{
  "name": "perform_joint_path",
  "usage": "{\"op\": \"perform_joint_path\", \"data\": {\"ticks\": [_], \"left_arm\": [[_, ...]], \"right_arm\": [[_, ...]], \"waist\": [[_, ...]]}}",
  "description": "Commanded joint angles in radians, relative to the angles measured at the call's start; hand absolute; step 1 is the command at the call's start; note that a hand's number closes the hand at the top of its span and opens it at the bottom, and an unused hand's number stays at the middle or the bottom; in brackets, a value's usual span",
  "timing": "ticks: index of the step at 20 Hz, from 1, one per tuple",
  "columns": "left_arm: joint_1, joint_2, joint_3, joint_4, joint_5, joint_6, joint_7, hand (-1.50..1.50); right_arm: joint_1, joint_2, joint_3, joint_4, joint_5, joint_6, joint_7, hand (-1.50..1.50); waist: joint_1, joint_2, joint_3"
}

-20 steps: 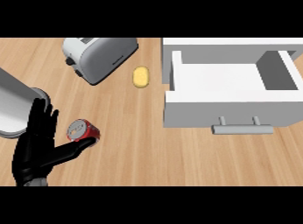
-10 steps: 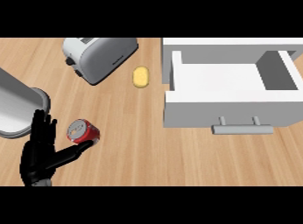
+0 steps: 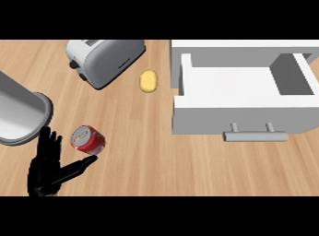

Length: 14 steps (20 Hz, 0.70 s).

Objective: Pick up the can, place it into the drawer and close the drawer

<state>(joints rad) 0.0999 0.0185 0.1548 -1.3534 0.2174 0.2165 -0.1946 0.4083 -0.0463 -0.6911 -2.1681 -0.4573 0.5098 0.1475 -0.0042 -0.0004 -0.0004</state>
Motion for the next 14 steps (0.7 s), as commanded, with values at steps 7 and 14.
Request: {"op": "perform_joint_path", "data": {"ticks": [7,14], "left_arm": [[-0.093,0.026,0.058,0.270,0.065,-0.088,-0.141,-1.50],[-0.193,0.010,0.068,0.424,0.087,-0.103,-0.195,-1.50]], "right_arm": [[0.013,0.012,-0.067,-0.021,-0.082,0.041,0.049,-1.50],[-0.020,0.009,-0.073,-0.062,-0.085,0.005,0.096,-1.50]], "waist": [[-0.002,0.000,0.000],[-0.002,0.000,0.000]]}}
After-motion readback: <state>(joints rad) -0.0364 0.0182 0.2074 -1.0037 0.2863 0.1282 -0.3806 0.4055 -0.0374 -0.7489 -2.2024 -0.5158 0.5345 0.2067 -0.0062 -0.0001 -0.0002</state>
